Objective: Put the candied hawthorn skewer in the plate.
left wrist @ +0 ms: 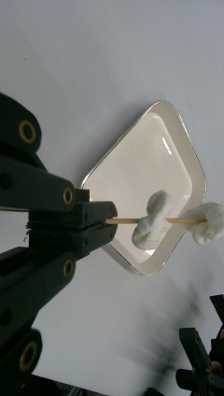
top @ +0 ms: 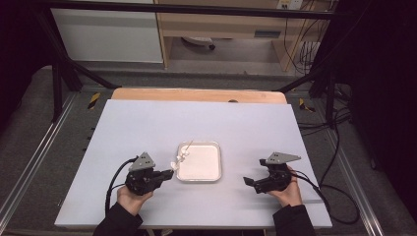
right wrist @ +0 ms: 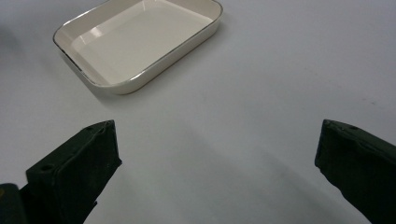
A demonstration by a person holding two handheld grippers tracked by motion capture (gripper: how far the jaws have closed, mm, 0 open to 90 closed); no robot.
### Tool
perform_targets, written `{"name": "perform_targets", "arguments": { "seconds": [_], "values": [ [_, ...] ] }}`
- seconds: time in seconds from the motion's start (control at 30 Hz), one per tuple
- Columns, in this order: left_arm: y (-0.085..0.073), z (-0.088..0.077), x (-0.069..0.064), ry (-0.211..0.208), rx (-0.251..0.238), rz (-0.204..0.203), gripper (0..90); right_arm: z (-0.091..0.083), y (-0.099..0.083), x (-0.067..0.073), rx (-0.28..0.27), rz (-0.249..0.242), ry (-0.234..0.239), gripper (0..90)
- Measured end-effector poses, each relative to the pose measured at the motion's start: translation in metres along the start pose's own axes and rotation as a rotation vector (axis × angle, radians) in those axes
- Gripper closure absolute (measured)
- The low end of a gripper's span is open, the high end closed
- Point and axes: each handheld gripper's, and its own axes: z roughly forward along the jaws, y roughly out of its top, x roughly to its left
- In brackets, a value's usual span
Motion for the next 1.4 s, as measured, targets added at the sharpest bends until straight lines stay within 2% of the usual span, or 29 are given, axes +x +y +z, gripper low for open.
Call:
{"name": "perform_targets", "arguments": {
  "seconds": [0.1,0.43,0.73,1.0,1.4],
  "values": [
    [0.005,0.003,0.000,0.000,0.011,-0.006,88.4,-0.001,-0.002,0.000,0.018,-0.009,-0.010,0.4],
    [0.021,0.018,0.000,0.006,0.058,-0.004,88.4,-0.006,-0.007,-0.003,0.005,-0.012,-0.015,0.4],
    [0.035,0.043,-0.002,0.016,0.106,0.010,88.3,-0.013,-0.010,-0.007,-0.012,-0.004,-0.024,0.4],
    [0.035,0.064,-0.002,0.036,0.159,0.015,88.3,-0.011,-0.011,-0.006,0.000,-0.002,-0.022,0.4],
    [0.027,0.082,0.002,0.076,0.223,0.013,88.2,-0.010,-0.012,-0.006,0.009,-0.004,-0.024,0.4]
  ]
}}
